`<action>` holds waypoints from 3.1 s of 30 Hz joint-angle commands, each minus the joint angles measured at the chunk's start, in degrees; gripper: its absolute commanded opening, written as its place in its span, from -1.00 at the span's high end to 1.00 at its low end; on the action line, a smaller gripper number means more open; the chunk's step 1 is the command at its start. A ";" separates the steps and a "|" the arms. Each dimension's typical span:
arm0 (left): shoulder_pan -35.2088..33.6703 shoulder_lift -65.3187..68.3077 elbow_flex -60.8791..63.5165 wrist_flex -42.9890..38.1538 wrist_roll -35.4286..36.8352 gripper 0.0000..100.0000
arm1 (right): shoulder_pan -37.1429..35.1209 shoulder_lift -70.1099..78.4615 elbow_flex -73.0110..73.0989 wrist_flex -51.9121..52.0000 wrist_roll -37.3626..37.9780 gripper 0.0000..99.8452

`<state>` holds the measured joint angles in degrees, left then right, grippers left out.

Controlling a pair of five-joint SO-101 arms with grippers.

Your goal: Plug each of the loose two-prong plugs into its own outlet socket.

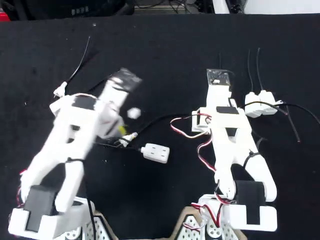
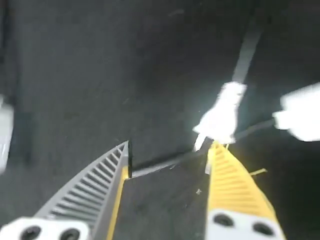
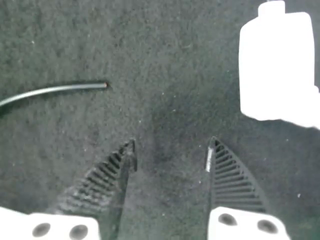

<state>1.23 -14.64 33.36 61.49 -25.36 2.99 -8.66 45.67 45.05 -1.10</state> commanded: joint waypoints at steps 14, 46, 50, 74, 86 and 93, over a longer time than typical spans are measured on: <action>-20.18 -1.58 12.88 -11.60 31.82 0.50 | -27.69 -1.63 -13.05 12.75 39.30 0.58; -30.29 -1.58 19.38 -20.92 43.08 0.50 | -42.99 14.46 -13.32 -6.07 51.78 0.58; -30.29 -1.58 19.38 -20.92 43.08 0.50 | -43.78 14.46 -13.49 -6.59 51.78 0.58; -29.85 -2.02 19.47 -20.75 42.81 0.50 | -24.88 -14.29 -23.16 30.59 35.25 0.98; -21.41 -20.31 29.76 -22.68 39.03 0.50 | -36.40 -31.87 12.97 -5.36 17.49 0.98; -21.05 -34.55 36.62 -23.47 39.12 0.50 | -43.78 -29.67 27.12 -32.70 10.55 0.98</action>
<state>-20.66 -43.82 69.58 38.81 14.29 -38.33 -38.37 70.20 23.16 11.21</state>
